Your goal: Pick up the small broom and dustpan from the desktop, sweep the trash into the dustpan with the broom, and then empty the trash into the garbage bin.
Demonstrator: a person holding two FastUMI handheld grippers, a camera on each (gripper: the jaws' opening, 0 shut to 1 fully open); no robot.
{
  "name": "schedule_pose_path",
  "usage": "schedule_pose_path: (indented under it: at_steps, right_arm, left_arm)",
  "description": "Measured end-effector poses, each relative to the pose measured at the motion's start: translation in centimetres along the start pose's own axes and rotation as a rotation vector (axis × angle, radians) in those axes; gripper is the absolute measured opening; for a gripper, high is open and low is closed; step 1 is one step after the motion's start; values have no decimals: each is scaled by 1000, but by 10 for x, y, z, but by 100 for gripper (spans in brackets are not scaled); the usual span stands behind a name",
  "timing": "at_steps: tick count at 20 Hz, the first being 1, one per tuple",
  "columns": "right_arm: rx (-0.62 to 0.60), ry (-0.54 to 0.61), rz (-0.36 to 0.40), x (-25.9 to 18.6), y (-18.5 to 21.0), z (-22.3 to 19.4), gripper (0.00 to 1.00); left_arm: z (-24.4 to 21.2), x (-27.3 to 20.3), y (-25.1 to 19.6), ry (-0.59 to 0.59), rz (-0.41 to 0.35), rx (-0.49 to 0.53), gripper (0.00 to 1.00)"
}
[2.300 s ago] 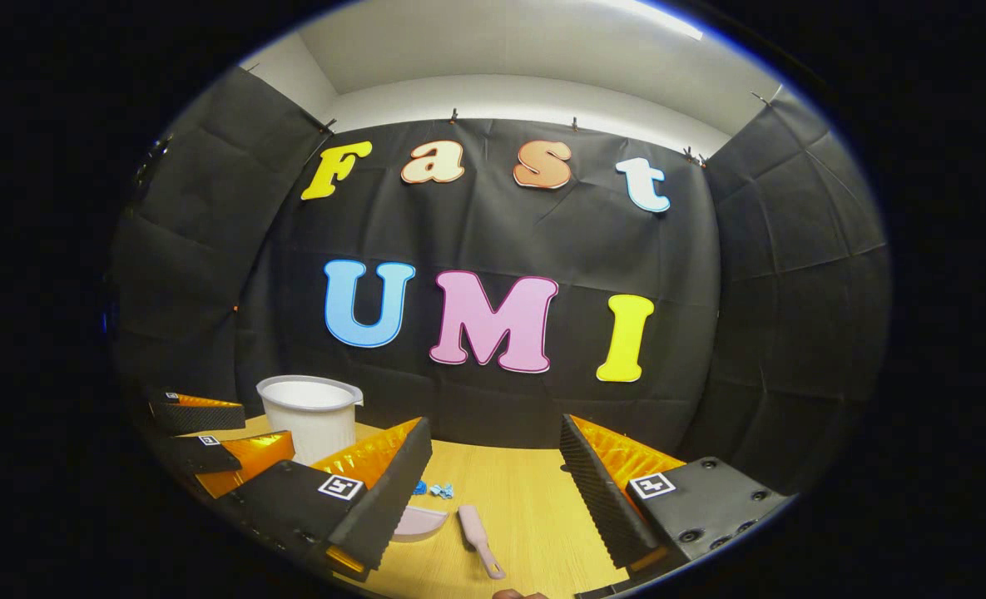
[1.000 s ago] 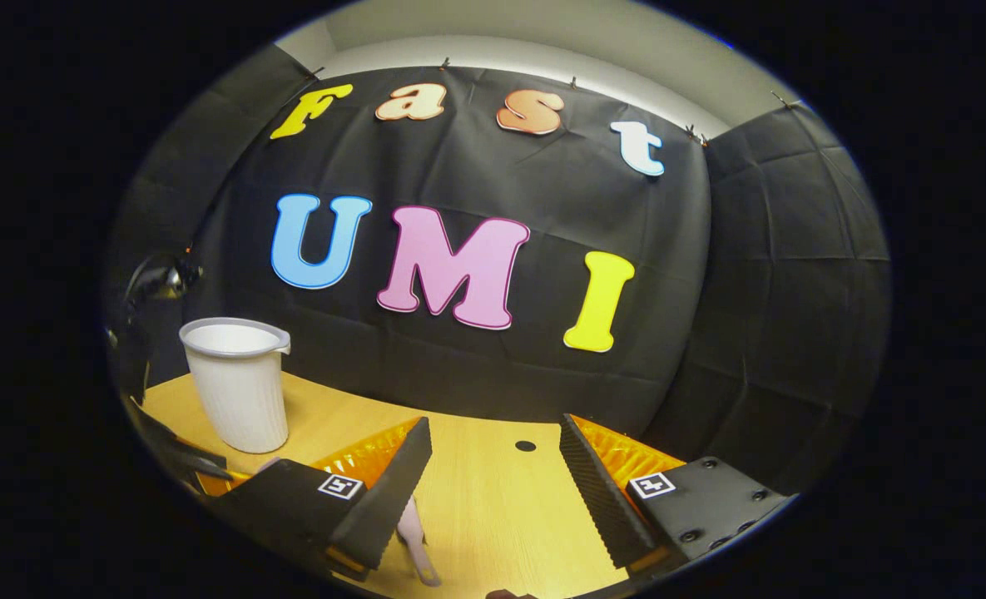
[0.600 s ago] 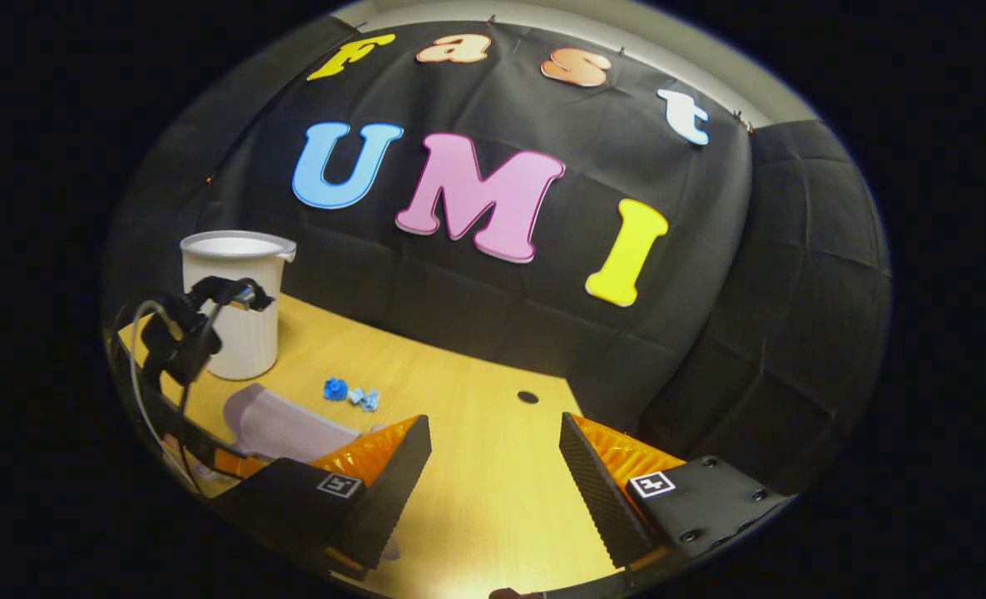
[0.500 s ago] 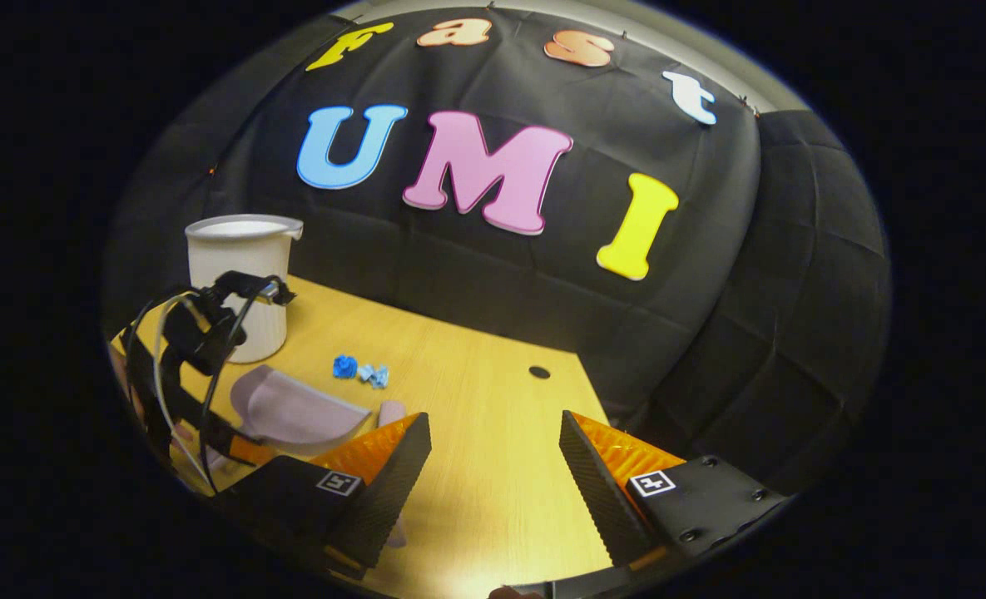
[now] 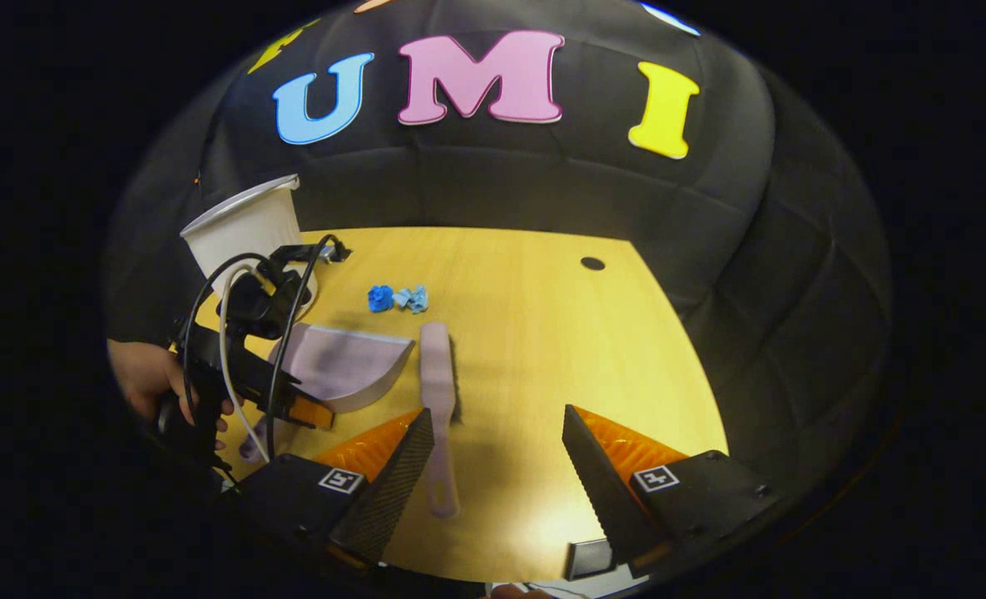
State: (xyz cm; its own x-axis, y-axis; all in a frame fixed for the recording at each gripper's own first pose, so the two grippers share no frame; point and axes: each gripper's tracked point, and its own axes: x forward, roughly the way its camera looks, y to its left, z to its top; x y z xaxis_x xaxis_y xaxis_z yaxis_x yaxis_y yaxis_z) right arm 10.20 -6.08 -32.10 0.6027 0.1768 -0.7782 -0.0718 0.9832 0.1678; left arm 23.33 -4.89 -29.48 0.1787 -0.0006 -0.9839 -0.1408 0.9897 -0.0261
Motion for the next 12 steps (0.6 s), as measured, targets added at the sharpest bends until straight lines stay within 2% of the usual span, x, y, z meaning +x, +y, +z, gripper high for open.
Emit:
schedule_pose_path:
  at_steps: [1,2,3,4,5,6,7,8,11,12]
  right_arm:
    - [-1,28,42,9,7,-2,100]
    - [-6,73,65,18,12,-8,100]
    - [-14,154,90,24,15,-21,95]
    - [-13,215,103,25,18,-28,100]
    - [2,244,110,27,18,-30,100]
    - [14,265,112,30,18,-28,96]
    - [14,296,106,34,16,-28,100]
    - [12,333,105,40,19,-30,100]
    - [-53,489,112,57,24,-49,99]
    - [-95,530,94,61,21,-57,99]
  left_arm:
    - [2,0,-3,3,-12,2,36]
    - [1,0,-5,6,-23,7,33]
    - [-1,0,-4,6,-32,6,30]
    - [0,0,-4,1,-40,8,30]
    - [-2,-1,-2,-1,-44,11,30]
    - [-3,0,-1,-5,-46,16,30]
    - [-5,-1,0,-9,-46,21,30]
    - [-7,-2,1,-9,-49,25,30]
    - [-13,-2,4,-15,-68,47,30]
    - [-13,-1,4,-19,-77,55,30]
